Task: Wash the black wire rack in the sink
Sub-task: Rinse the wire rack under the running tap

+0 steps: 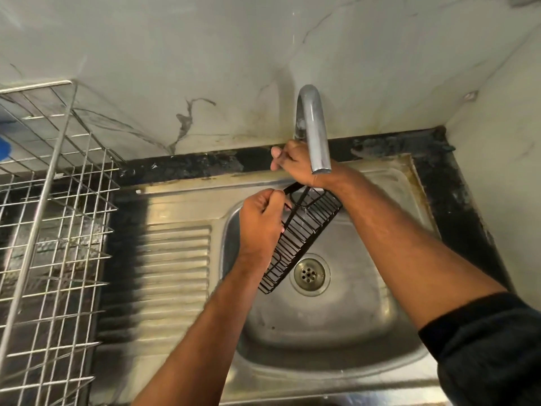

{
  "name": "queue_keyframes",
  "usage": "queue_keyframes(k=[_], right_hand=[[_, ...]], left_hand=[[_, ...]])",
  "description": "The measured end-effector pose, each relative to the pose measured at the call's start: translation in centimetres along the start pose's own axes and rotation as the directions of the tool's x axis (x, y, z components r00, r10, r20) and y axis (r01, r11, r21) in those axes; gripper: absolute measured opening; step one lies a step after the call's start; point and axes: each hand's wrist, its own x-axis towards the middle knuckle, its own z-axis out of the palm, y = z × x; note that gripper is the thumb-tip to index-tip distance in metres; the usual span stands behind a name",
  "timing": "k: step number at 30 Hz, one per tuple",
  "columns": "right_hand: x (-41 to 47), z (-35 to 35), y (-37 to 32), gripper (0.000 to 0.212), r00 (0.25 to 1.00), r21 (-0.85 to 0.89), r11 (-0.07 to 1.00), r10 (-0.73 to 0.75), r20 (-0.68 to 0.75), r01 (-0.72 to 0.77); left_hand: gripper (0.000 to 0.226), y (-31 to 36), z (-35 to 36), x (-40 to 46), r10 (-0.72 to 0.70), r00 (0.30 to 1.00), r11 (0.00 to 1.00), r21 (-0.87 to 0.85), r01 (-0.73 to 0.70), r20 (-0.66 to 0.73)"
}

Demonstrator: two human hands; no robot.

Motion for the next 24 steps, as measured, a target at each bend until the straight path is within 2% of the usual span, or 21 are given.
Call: queue_keyframes(k=[3,4,5,7,8,10,12,14,17,19,21,24], right_hand=[[-0.9,-0.6,0.1,0.029,0.999,0.142,0.990,0.019,0.033,-0.023],[-1.0,-0.8,-0.1,0.026,0.999,0.154,0.988,0.013,0.043,-0.020],[-1.0,-0.9,-0.2,0.033,0.999,0.144,0.990,0.004,0.046,-0.011],[-1.0,-0.9,-0.7,0.056,0.999,-0.012,1.000,-0.007,0.032,0.007],[-0.6,-0.6,-0.8,0.060,1.000,-0.081,0.997,-0.003,0.023,0.004],[0.1,0.2,-0.5,0.058,1.000,-0.163,0.987,0.013,0.003,-0.013],[0.6,0.7,-0.5,0.052,0.999,-0.172,0.985,0.026,-0.020,-0.029],[0.0,1.0,-0.6,0.039,0.993,-0.004,0.999,0.031,-0.115,-0.032],[-2.2,1.1,0.0,0.021,0.945,0.291,0.957,0.105,-0.308,-0.011],[-3.3,1.4,0.6,0.025,0.908,0.479,0.877,0.227,-0.353,-0.033],[-3.5,1.5,0.5,0.029,0.895,0.510,0.857,0.281,-0.347,-0.072],[-3.8,1.6,0.1,0.031,0.894,0.498,0.864,0.280,-0.348,-0.077]], left_hand=[[0.030,0.1,-0.1,-0.2,-0.024,1.000,1.000,-0.013,0.024,-0.005],[0.030,0.2,-0.1,-0.3,-0.027,1.000,0.999,-0.020,0.027,-0.004],[0.030,0.2,-0.2,-0.4,-0.032,0.999,0.999,-0.027,0.032,-0.002],[0.028,0.3,-0.2,-0.5,-0.034,0.999,0.999,-0.025,0.034,0.007],[0.028,0.4,-0.3,-0.5,-0.030,1.000,0.999,-0.019,0.031,0.007],[0.029,0.5,-0.5,-0.6,-0.031,1.000,0.999,-0.010,0.031,0.001],[0.029,0.6,-0.8,-0.8,-0.035,0.999,0.999,-0.016,0.034,-0.026],[0.029,0.6,-1.2,-0.8,-0.041,0.998,0.999,-0.015,0.040,-0.057],[0.029,0.3,-1.5,-0.9,-0.039,0.996,0.999,-0.008,0.038,-0.080],[0.031,0.1,-1.6,-1.3,-0.031,0.998,1.000,0.000,0.031,-0.059],[0.031,-0.1,-1.6,-1.7,-0.027,0.998,1.000,-0.001,0.027,-0.057],[0.029,0.0,-1.7,-2.2,-0.056,0.993,0.998,-0.037,0.052,-0.101]])
